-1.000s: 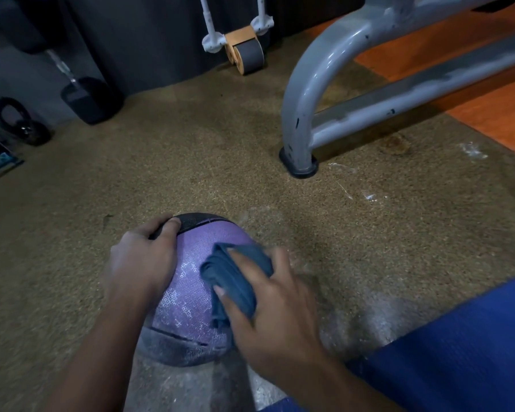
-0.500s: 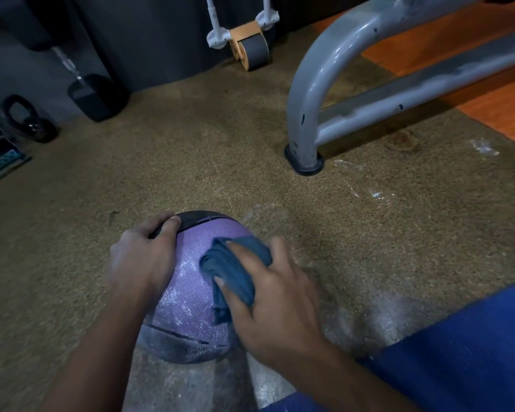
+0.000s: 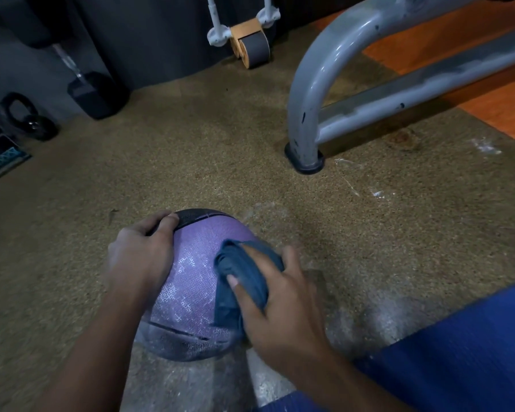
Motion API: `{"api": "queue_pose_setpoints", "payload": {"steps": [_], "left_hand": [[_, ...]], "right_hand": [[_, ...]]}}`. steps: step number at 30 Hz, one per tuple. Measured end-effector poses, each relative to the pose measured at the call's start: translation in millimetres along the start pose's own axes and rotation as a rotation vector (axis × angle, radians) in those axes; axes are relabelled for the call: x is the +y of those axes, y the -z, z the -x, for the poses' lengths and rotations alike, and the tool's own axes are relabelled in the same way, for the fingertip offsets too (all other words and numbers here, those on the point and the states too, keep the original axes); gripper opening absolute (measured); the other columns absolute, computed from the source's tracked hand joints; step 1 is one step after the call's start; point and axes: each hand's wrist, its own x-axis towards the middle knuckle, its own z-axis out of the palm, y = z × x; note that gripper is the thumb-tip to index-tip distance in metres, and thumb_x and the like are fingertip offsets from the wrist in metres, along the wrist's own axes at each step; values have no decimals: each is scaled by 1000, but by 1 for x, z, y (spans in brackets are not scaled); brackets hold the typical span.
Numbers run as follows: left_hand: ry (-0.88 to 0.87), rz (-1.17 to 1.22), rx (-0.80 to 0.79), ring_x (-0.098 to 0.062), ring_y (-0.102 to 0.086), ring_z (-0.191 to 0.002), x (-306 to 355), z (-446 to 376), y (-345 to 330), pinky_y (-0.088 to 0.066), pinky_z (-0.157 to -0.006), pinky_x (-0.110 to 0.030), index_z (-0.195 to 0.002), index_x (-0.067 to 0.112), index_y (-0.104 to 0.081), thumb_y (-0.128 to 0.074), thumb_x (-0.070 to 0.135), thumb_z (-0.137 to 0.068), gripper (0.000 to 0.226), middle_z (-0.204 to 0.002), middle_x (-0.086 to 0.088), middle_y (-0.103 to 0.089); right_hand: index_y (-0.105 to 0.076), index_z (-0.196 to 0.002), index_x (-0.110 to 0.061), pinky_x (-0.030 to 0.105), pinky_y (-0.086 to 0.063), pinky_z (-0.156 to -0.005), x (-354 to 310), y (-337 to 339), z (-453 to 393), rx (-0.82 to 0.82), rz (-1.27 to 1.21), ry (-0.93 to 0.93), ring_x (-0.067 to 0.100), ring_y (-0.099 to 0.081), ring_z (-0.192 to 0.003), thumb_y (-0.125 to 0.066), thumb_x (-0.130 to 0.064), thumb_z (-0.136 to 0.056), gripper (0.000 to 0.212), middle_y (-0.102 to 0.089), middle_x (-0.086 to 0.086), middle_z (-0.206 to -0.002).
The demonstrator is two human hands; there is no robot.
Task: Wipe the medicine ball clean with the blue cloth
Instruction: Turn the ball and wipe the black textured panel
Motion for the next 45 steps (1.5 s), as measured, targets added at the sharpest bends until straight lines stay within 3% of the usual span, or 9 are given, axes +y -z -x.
{"api": "queue_pose_setpoints", "payload": {"steps": [7,11,15,20,25,33,38,41,45], "left_hand": [[-19,-16,-16,-25,-55,-124,2,1,0,-38,-99,-35,-118,43,-67,-43,63,-74,54,-128,7,-66],[-1,-20,2,-27,-55,-124,3,0,0,-38,-100,-35,-118,43,-68,-43,62,-74,54,-128,5,-66],[10,-59,13,-30,-55,-122,4,2,-2,-40,-101,-38,-120,45,-66,-41,63,-77,53,-128,4,-66],[12,-15,14,-30,-55,-122,3,-1,2,-39,-95,-35,-118,41,-68,-48,54,-87,39,-129,2,-66],[67,34,-1,-32,-55,-120,-5,-7,9,-40,-97,-38,-116,38,-70,-48,56,-84,42,-128,-3,-65],[125,58,-41,-35,-59,-110,-6,-23,12,-44,-102,-49,-107,30,-73,-49,63,-75,51,-115,-9,-69],[105,24,-31,-34,-58,-108,-8,-23,14,-45,-99,-47,-104,32,-73,-47,62,-74,51,-113,-7,-69],[123,34,-20,-35,-58,-106,-8,-24,14,-45,-98,-46,-104,31,-73,-47,64,-71,53,-113,-9,-68],[126,31,-9,-35,-58,-109,-7,-26,12,-44,-101,-48,-105,32,-73,-48,65,-71,53,-116,-8,-67]], "right_hand": [[-67,-96,-25,15,-38,-56,44,-6,-61,-70,-340,-407,7,-61,-70,-53,-44,-98,24,-66,-11,-82],[-68,-105,-31,32,-52,-86,52,-12,-65,-171,-523,-360,10,-70,-91,-62,-63,-85,39,-73,-9,-97],[-65,-113,-35,34,-53,-90,38,-10,-75,-247,-612,-399,8,-70,-97,-70,-83,-57,74,-73,-12,-107],[-56,-108,-40,24,-48,-77,32,-7,-68,-193,-692,-460,3,-62,-91,-66,-43,-91,20,-67,-10,-110],[-58,-106,-35,9,-47,-57,36,-16,-37,-23,-661,-369,-2,-64,-73,-64,-8,-89,32,-70,-6,-97],[-43,-142,-38,30,-41,-106,-4,-19,0,-84,-359,33,8,-44,-126,-48,-42,-74,69,-25,-16,-144],[-66,-106,-20,15,-42,-70,17,-24,-64,18,-438,-170,1,-56,-79,-56,-13,-87,23,-59,1,-98],[-63,-83,-12,21,-40,-57,34,-34,-65,9,-570,-378,9,-54,-62,-54,-13,-88,10,-60,2,-75],[-58,-132,-28,9,-38,-94,18,-34,-11,64,-415,-142,-7,-51,-107,-43,-47,-73,64,-46,-3,-129]]}}
